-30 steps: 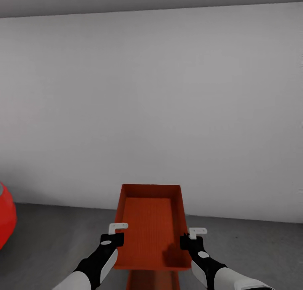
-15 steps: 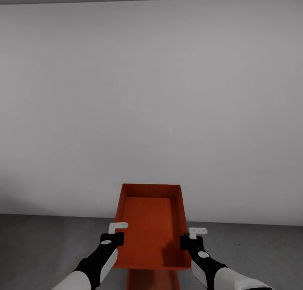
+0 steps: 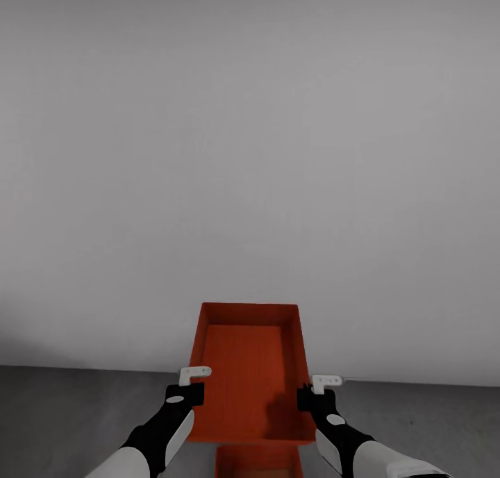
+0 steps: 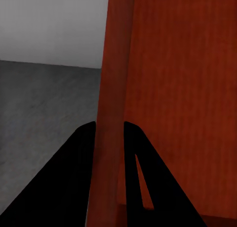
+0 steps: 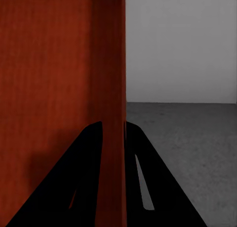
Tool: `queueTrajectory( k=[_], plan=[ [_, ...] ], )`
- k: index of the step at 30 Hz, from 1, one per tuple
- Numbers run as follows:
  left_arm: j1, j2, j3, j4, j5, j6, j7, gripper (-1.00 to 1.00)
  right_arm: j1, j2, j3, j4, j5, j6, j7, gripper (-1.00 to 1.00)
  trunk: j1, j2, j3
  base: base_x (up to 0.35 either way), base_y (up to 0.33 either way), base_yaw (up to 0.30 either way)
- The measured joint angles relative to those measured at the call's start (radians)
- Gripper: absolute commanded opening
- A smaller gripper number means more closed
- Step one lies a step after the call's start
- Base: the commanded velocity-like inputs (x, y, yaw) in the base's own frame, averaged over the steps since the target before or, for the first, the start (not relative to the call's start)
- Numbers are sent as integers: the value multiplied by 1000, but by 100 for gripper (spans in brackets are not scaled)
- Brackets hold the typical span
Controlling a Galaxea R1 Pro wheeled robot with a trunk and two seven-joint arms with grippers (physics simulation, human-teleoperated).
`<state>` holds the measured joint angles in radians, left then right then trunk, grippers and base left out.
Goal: Move the two storage containers from the living room to the garage. In the garage, place one container on the floor and stack the other container on top of it (either order is fine).
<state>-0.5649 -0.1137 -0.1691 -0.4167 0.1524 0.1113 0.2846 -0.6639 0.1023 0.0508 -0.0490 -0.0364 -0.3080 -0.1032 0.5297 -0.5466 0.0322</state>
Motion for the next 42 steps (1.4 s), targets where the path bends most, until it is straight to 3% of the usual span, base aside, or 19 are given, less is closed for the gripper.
queueTrajectory(
  k=[7, 21, 42],
  plan=[
    [-1, 2, -7, -10, -2, -1, 0, -100, 0, 1, -6, 0, 1, -13, -1, -100, 0, 0, 0, 201, 34, -36],
    [0, 2, -5, -11, -5, -1, 0, -100, 0, 1, -9, 0, 5, -15, -2, -100, 1, 0, 0, 8, 1, -210],
    [0, 1, -5, -11, -4, -1, 0, -100, 0, 1, -7, 0, 4, -14, -1, -100, 1, 0, 0, 0, 0, -7]
  ],
)
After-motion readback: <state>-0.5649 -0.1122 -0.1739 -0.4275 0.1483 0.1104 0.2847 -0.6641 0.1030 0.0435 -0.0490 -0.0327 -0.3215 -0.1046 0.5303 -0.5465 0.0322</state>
